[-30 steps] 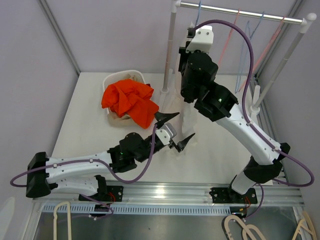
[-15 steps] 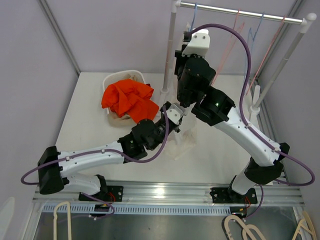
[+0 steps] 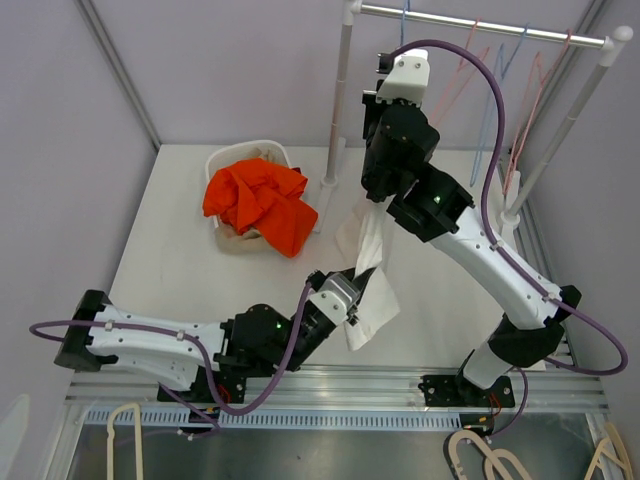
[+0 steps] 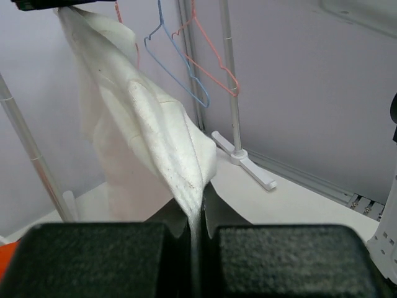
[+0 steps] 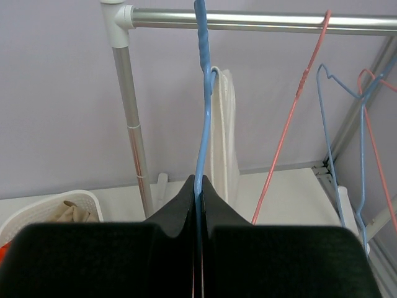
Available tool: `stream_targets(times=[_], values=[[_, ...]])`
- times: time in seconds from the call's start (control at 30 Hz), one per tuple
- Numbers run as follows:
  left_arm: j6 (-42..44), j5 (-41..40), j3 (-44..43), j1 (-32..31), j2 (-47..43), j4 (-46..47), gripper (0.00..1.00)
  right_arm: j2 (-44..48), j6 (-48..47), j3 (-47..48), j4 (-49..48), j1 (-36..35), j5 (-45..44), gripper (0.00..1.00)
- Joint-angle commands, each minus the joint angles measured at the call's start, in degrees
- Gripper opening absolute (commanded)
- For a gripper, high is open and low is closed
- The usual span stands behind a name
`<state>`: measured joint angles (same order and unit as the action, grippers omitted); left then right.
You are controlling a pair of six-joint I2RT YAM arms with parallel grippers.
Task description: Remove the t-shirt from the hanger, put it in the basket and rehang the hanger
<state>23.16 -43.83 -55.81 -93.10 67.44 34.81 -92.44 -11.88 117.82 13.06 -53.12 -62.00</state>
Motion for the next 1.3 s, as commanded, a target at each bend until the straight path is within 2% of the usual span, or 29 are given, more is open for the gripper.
stream_targets(times=[0.0,0.3,0.53,0.73,0.8,0.83,0.9,1.0,1.1,1.17,1.27], values=[[2.6,0.59,1.23,-6.3,-1.08,-0.78,0.01,-0.72,0.19,2.85,-6.65,4.6,2.84,0.0],[-4.08,0.95,3.08,-11.31,-1.79,-2.72,0.01,-3.79,-0.16,6.46,-6.02,9.26,5.74,0.0],[-5.31,0.06,3.95,-11.84,-5.3,-4.31,0.01,-4.06,3.79,6.81,-2.78,11.99,8.12,0.0],[-4.26,-2.49,7.03,-11.49,-1.44,1.39,0.01,-4.94,6.95,12.87,3.29,11.81,10.05,0.0],[-6.79,-0.91,7.12,-11.58,-0.91,2.02,0.01,-5.11,5.56,12.96,1.11,11.81,9.09,0.0],[-8.29,2.58,6.77,-11.67,-1.52,0.19,0.01,-5.55,3.98,13.14,0.66,11.9,8.74,0.0],[-10.32,4.72,6.86,-11.58,-2.14,-0.18,0.01,-6.86,3.79,15.14,2.65,11.99,8.65,0.0],[-8.4,0.07,8.52,-10.79,-3.89,3.42,0.01,-6.18,5.11,14.82,4.35,11.64,9.09,0.0],[-11.18,1.55,11.25,-7.81,-10.11,0.8,0.01,-4.5,5.11,12.35,3.64,11.73,10.05,0.0],[-14.61,6.62,14.14,-3.51,-15.9,-4.71,0.01,-3.97,5.37,13.22,4.78,11.81,11.02,0.0],[-23.39,13.31,17.22,7.2,-20.93,-12.36,0.01,-3.36,7.73,16.03,9.25,11.38,12.86,0.0]])
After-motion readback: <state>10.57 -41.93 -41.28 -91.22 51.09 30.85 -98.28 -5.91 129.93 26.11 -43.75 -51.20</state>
